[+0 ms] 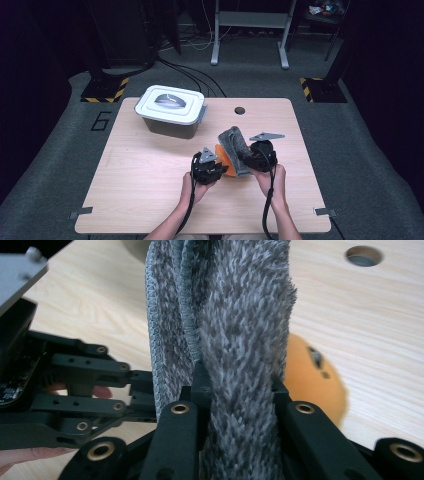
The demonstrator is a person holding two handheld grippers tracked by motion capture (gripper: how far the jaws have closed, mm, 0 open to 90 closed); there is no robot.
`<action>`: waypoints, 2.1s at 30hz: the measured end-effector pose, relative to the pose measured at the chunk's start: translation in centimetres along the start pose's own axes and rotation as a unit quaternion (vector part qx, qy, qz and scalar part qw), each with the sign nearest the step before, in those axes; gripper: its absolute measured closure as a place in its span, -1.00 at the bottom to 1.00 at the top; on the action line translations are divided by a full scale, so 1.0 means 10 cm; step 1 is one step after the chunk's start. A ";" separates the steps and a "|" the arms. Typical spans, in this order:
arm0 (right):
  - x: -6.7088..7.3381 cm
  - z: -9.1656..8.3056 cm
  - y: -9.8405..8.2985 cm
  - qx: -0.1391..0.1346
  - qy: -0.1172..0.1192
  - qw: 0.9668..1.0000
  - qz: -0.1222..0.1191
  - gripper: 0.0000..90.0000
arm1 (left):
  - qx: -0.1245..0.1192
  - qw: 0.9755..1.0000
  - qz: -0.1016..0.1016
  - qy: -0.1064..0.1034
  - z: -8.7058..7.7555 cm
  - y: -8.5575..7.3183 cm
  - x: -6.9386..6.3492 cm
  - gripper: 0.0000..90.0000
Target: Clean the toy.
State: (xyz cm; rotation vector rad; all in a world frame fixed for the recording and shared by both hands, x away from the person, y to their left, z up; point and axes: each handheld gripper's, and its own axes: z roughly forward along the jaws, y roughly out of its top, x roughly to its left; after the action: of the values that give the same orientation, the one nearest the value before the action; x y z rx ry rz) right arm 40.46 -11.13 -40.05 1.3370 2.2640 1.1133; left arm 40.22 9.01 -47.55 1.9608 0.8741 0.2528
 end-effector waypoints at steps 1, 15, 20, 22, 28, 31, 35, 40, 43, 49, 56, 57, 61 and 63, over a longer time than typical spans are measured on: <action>0.04 0.10 -0.01 0.012 -0.010 1.000 -0.015 0.67 | 0.001 1.000 0.003 0.006 0.01 0.00 0.00 0.73; 0.00 0.34 0.00 0.028 -0.009 1.000 -0.005 0.68 | 0.000 0.996 0.062 0.065 0.09 -0.02 0.00 0.20; -0.02 0.36 -0.02 0.028 -0.008 0.999 -0.013 0.68 | -0.002 0.997 0.052 0.049 0.11 -0.05 0.04 0.66; -0.03 0.35 -0.03 0.025 -0.011 1.000 -0.010 0.68 | -0.004 0.998 0.044 0.045 0.11 -0.06 0.05 0.71; -0.14 0.27 -0.08 0.018 -0.012 1.000 0.003 0.68 | -0.004 0.998 0.040 0.038 0.10 -0.06 0.05 0.73; -0.22 0.23 -0.13 0.014 -0.019 1.000 0.012 0.68 | -0.005 0.998 0.039 0.038 0.10 -0.06 0.04 0.73; -0.30 0.20 -0.16 0.015 -0.030 0.999 0.022 0.68 | -0.005 0.998 0.040 0.039 0.10 -0.07 0.04 0.72; -0.44 0.17 -0.20 0.016 -0.041 0.998 0.032 0.68 | -0.004 0.998 0.040 0.039 0.09 -0.08 0.05 0.72; -0.58 0.18 -0.24 0.021 -0.050 0.997 0.060 0.68 | -0.004 0.998 0.041 0.040 0.09 -0.09 0.05 0.72; -0.78 0.29 -0.33 0.040 -0.067 0.992 0.096 0.68 | -0.004 0.998 0.040 0.038 0.09 -0.11 0.06 0.73; -0.91 0.50 -0.45 0.081 -0.071 0.988 0.115 0.67 | -0.002 0.998 0.039 0.039 0.09 -0.12 0.07 0.72; -0.92 0.51 -0.47 0.081 -0.067 0.987 0.120 0.67 | -0.003 0.998 0.040 0.039 0.09 -0.12 0.06 0.72; -0.91 0.41 -0.46 0.061 -0.072 0.988 0.124 0.67 | -0.003 0.998 0.039 0.041 0.09 -0.12 0.06 0.72; -0.87 0.20 -0.40 0.029 -0.070 0.991 0.115 0.67 | -0.004 0.999 0.038 0.038 0.09 -0.12 0.06 0.72</action>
State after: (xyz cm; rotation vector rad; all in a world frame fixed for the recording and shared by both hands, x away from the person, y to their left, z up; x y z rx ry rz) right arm 43.78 -18.59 -45.45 1.6780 2.0970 0.9943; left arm 40.60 9.16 -49.15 1.9905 0.8477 0.3766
